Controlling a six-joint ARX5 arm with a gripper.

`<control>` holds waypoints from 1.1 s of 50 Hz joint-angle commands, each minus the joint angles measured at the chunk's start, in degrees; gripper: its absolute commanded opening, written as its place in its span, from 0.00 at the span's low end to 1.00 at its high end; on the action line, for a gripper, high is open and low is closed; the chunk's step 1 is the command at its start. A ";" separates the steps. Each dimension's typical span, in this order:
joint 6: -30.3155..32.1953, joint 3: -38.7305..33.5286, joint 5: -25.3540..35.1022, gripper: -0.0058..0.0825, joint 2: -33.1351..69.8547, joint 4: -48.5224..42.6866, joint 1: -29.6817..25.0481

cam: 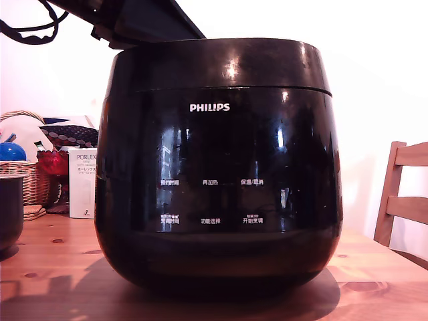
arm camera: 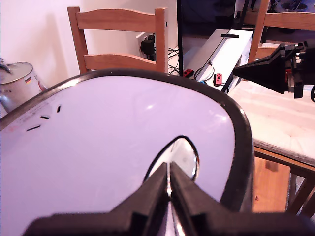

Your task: Open the rice cooker by pressing the large metal button on the top of its lid with medium force

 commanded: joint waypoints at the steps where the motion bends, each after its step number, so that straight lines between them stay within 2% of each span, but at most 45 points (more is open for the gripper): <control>1: 0.33 -4.70 -1.25 0.04 3.74 -5.33 0.42; 14: 1.75 -4.70 -2.05 0.04 4.11 -6.73 0.42; 25: 1.68 -4.70 -1.40 0.04 4.07 -3.30 0.44; 36: -2.49 -4.70 4.42 0.04 2.23 4.79 0.44; 46: -4.42 -4.70 4.15 0.04 -2.56 9.29 0.48; 55: -4.50 -4.70 1.90 0.04 -6.97 9.60 0.50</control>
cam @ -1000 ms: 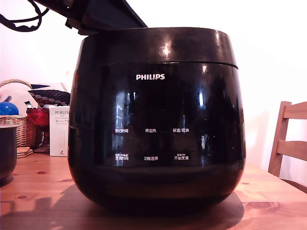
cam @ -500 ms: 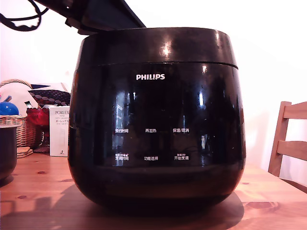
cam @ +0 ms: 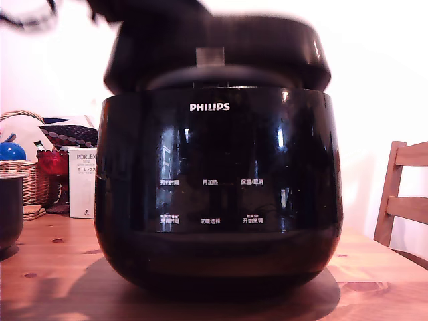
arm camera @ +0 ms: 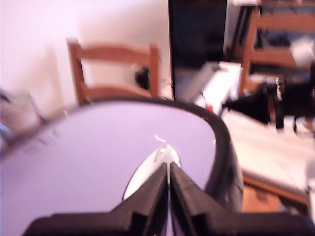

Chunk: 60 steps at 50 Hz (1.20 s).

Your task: Open the rice cooker by pressing the large metal button on the top of its lid with medium force

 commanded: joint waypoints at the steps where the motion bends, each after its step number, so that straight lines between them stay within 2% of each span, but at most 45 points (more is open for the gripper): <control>1: -0.13 -1.68 -1.03 0.04 -0.83 0.13 0.17; 15: -0.13 -1.68 -6.64 0.04 -4.90 -0.04 0.70; 31: -0.09 -1.68 -13.42 0.04 -10.32 -0.09 4.48; 45: 0.22 -1.68 -20.26 0.04 -15.17 -2.27 12.04; 60: 1.62 -1.68 -24.79 0.04 -18.75 -3.98 21.40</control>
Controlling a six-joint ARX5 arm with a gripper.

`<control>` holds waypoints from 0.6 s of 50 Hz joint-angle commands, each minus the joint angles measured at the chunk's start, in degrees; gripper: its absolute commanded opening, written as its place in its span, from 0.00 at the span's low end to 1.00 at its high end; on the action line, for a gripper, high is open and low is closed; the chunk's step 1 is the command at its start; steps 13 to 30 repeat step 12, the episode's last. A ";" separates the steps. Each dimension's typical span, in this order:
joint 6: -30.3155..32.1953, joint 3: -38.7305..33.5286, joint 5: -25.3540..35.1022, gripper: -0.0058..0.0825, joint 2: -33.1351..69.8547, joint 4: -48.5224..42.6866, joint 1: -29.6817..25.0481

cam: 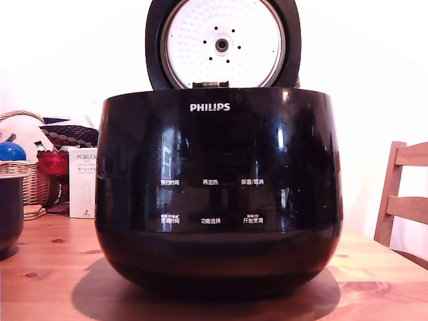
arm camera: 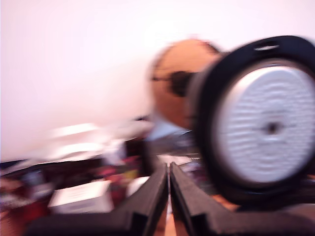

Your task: Open the rice cooker by pressing the large metal button on the top of its lid with medium force

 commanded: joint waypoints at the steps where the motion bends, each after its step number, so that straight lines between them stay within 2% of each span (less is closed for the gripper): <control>1: 0.92 -1.64 -0.90 0.04 -0.59 0.31 1.55; 11: 0.90 -1.64 -0.96 0.04 -1.27 0.31 4.61; 30: 0.90 -1.64 -0.96 0.04 -1.27 0.33 4.70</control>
